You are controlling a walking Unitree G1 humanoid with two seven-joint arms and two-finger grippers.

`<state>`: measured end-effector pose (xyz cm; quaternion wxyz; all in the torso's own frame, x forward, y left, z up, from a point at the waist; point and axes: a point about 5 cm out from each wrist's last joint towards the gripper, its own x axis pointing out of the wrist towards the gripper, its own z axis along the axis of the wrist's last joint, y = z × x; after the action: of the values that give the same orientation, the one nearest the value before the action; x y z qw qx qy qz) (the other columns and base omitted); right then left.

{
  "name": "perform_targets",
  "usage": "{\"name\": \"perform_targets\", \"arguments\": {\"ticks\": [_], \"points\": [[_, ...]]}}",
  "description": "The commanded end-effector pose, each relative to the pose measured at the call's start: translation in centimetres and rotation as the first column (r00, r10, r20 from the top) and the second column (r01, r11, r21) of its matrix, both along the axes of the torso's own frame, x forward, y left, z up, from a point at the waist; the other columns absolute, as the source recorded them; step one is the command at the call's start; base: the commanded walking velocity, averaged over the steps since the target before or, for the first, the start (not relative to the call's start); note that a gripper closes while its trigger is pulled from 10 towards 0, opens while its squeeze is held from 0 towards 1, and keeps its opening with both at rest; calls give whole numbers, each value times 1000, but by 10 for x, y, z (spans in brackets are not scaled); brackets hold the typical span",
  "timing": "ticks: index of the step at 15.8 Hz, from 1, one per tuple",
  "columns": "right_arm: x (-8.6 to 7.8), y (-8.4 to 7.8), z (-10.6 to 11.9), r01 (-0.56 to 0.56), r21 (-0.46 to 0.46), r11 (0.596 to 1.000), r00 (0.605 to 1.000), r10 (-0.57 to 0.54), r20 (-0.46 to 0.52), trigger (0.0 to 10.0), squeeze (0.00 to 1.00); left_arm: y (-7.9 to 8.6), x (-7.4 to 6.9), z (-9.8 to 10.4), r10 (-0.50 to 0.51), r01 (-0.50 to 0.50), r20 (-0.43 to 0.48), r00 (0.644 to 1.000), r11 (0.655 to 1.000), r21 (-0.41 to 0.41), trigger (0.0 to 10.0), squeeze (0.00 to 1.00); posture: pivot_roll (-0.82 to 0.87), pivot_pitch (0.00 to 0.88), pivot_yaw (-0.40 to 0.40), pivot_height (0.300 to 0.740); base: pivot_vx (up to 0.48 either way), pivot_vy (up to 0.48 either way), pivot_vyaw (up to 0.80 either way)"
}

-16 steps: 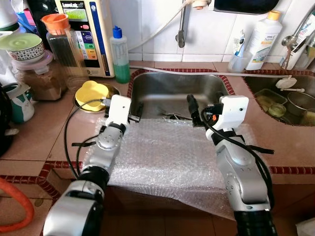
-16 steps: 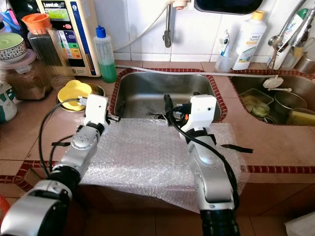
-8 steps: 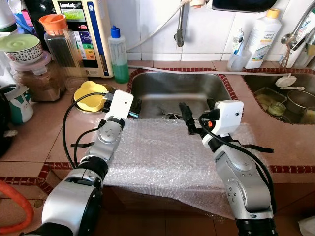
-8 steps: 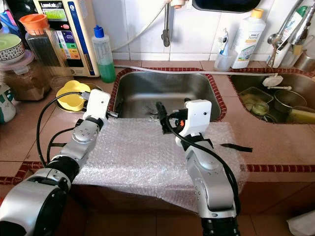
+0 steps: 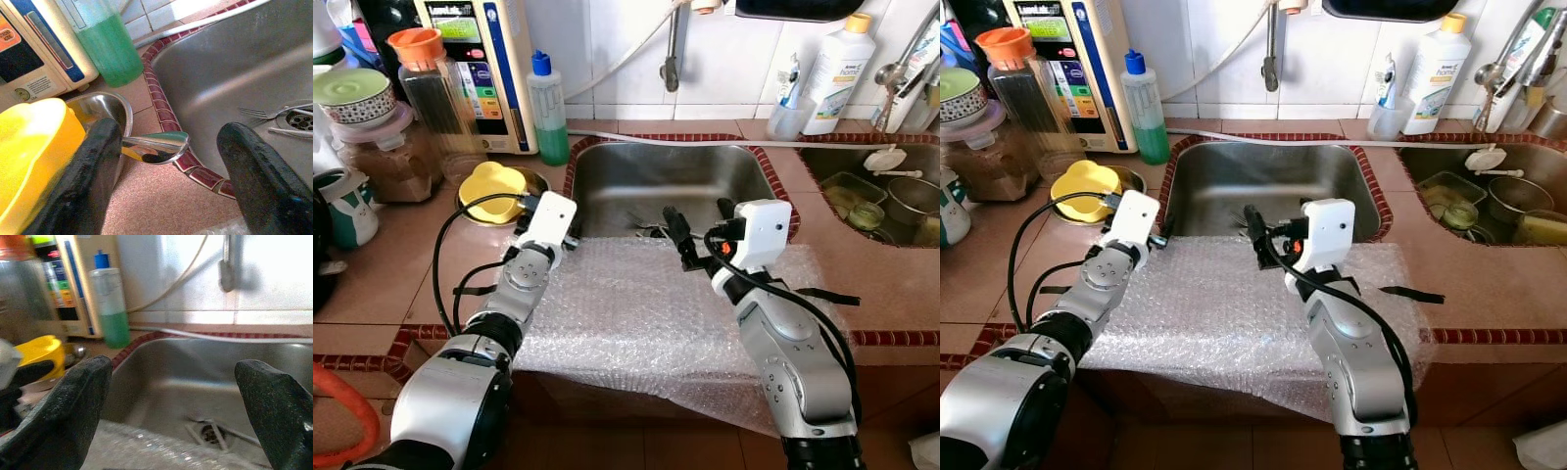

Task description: Kitchen organization

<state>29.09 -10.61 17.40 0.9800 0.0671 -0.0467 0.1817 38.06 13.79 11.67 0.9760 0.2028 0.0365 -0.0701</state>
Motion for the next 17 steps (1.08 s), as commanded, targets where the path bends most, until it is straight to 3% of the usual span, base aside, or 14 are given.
{"name": "perform_targets", "arguments": {"ticks": [1, 17], "points": [[-4, 6, 3, -56, 8, 998, 998, 56, 1, 10000, 0, 4, 1, 1, 11, -11, -6, 1000, 1000, 16, 0, 0, -145, 21, 73, 740, 0, 0, 0], [-7, 9, 2, -69, -20, 997, 998, 69, 7, 10000, 0, 6, 1, 1, 40, -40, 0, 999, 999, 5, 0, 0, -145, 25, 70, 740, 0, 0, 0]]}}
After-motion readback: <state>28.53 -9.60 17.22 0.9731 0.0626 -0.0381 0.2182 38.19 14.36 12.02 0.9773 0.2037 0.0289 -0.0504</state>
